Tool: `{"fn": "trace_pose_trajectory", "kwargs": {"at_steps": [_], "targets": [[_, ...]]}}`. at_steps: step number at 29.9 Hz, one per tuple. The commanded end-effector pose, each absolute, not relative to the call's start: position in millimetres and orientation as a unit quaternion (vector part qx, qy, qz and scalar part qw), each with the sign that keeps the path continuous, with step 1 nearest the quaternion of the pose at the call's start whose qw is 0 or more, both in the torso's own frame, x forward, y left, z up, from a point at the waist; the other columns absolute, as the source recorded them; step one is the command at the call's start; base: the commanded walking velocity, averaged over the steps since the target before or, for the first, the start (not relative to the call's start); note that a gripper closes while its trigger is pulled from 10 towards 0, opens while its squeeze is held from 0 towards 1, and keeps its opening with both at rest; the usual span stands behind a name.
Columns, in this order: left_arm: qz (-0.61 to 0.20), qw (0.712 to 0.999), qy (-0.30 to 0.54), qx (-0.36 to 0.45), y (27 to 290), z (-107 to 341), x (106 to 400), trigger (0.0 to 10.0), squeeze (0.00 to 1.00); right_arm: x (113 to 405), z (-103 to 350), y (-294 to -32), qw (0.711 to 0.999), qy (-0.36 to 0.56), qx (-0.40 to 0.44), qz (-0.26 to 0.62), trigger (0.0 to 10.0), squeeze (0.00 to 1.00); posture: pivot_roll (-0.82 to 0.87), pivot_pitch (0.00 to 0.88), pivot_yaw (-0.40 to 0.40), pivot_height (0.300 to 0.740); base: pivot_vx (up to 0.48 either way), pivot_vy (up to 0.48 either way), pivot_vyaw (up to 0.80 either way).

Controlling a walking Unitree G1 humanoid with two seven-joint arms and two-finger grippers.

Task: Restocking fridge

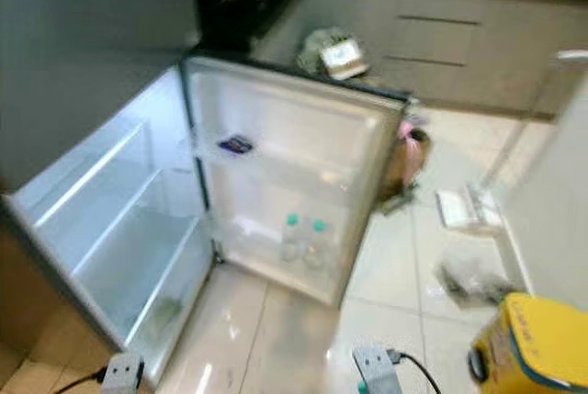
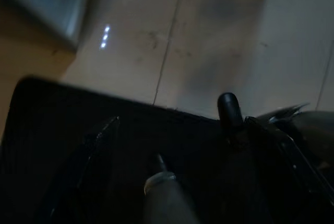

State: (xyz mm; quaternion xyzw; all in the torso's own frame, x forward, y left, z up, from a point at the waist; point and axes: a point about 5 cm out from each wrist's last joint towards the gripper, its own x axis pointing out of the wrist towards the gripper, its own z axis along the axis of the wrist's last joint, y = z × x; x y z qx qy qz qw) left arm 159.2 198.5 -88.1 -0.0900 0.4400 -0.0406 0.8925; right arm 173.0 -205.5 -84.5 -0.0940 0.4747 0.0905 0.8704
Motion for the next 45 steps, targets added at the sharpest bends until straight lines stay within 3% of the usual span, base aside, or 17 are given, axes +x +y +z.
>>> {"fn": "trace_pose_trajectory", "kwargs": {"at_steps": [1, 14, 21, 23, 28, 34, 45], "targets": [[-0.042, 0.89, 0.446, -0.089, 195, -90, 155, 10.0, 0.0, 179, -82, -204, 0.875, 0.465, -0.098, 0.095, 10.0, 0.0, -0.09, 0.0, 0.01, 0.74, 0.0, 0.0, -0.8], [-0.042, 0.889, 0.448, -0.086, 194, -91, 154, 10.0, 0.0, 181, -81, -203, 0.878, 0.458, -0.096, 0.099, 10.0, 0.0, -0.09, 0.0, 0.01, 0.74, 0.0, 0.0, -0.54], [-0.042, 0.888, 0.45, -0.083, 196, -91, 153, 10.0, 0.0, 205, -67, -198, 0.902, 0.409, -0.083, 0.112, 10.0, 0.0, -0.09, 0.0, 0.013, 0.74, 0.0, 0.0, 0.0], [-0.044, 0.889, 0.449, -0.082, 196, -91, 153, 10.0, 0.0, 227, -54, -192, 0.917, 0.369, -0.081, 0.13, 10.0, 0.0, -0.09, 0.0, 0.017, 0.74, 0.0, 0.0, 0.0], [-0.047, 0.889, 0.448, -0.08, 195, -91, 155, 10.0, 0.0, 237, -48, -188, 0.92, 0.353, -0.089, 0.142, 10.0, 0.0, -0.09, 0.0, 0.014, 0.74, 0.0, 0.0, 0.0], [-0.058, 0.887, 0.449, -0.087, 191, -91, 154, 10.0, 0.0, 209, -67, -194, 0.889, 0.417, -0.131, 0.134, 10.0, 0.0, -0.09, 0.0, 0.007, 0.74, 0.0, 0.0, 0.0], [-0.063, 0.884, 0.455, -0.089, 189, -93, 151, 10.0, 0.0, 153, -92, -213, 0.847, 0.507, -0.129, 0.092, 10.0, 0.0, -0.09, 0.0, 0.009, 0.74, 0.263, 0.0, 0.0]]}}
